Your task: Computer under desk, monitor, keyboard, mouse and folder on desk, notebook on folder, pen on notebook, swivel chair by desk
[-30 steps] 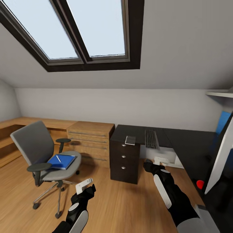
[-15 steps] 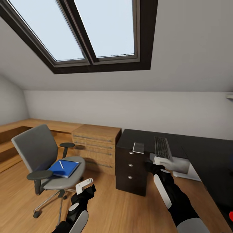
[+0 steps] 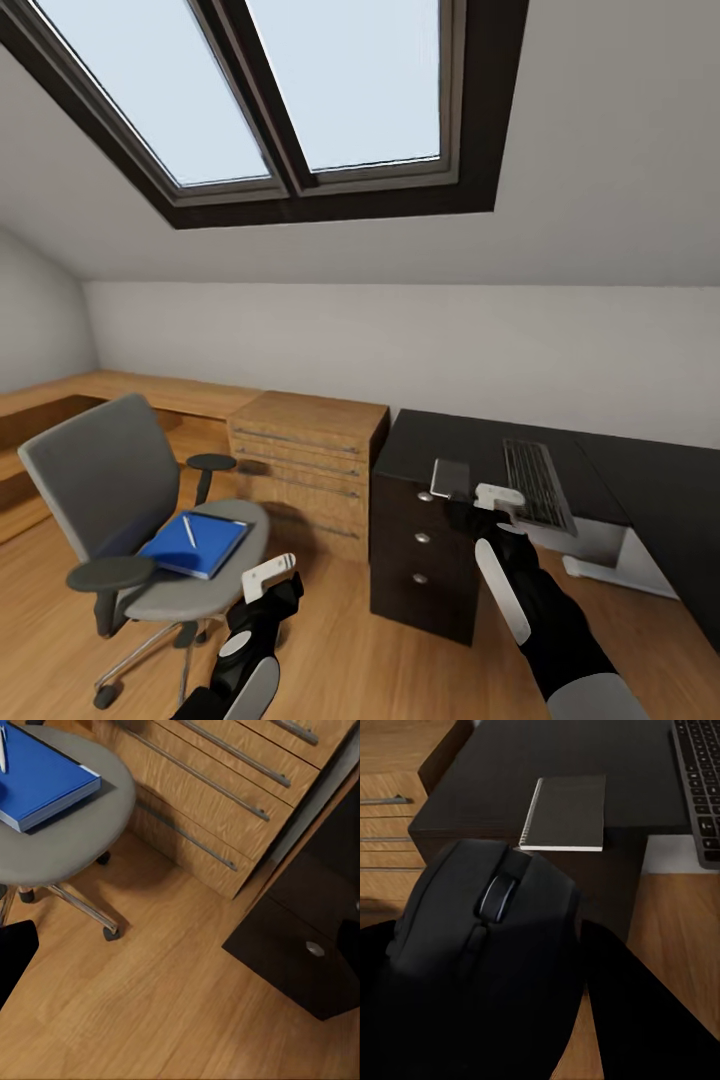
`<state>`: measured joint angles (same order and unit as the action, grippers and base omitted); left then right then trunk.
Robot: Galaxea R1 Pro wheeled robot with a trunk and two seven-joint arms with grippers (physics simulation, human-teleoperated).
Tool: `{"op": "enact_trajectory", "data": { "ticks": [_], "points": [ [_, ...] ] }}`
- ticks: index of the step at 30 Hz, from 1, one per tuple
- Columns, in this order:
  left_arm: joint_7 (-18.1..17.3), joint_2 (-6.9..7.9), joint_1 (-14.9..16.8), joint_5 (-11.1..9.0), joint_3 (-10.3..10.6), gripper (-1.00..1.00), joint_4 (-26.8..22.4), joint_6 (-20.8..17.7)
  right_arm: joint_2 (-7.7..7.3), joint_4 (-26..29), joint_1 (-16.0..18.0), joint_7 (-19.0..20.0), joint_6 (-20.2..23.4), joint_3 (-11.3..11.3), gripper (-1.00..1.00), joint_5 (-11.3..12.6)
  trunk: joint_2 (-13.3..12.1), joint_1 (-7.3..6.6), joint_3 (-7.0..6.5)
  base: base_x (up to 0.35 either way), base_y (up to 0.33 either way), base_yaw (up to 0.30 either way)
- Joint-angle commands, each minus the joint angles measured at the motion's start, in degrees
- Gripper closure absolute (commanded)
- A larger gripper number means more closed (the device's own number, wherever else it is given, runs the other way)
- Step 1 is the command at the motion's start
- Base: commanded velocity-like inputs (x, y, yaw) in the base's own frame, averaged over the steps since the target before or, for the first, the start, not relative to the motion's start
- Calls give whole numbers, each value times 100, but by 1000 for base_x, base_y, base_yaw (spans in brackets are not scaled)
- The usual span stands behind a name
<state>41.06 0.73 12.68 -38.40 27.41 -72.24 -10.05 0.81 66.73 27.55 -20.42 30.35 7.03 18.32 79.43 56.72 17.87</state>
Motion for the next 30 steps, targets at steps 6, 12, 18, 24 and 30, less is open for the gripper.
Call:
{"op": "enact_trajectory", "data": {
  "ticks": [6, 12, 18, 24, 30],
  "points": [
    [41, 6, 6, -18, 18, -100, -8, -23, -2, 12, 5, -43, 13, 9, 100, 73, 4, 4, 8, 328, 46, 0],
    [39, 6, 6, -20, 18, -100, -3, -23, -2, 7, 5, -41, 15, 9, 100, 71, 4, 4, 8, 328, 116, 0],
    [38, 6, 6, -19, 18, -100, -3, -23, -2, 7, 5, -41, 15, 9, 100, 75, 4, 4, 8, 328, 132, 0],
    [37, 6, 6, -18, 18, -100, -1, -23, -2, 7, 5, -45, 15, 9, 100, 70, 4, 4, 8, 328, 131, 0],
    [42, 6, 6, -22, 24, -100, -3, -23, -2, 7, 5, -48, 15, 9, 100, 67, 4, 4, 8, 328, 50, 0]
  ]
}}
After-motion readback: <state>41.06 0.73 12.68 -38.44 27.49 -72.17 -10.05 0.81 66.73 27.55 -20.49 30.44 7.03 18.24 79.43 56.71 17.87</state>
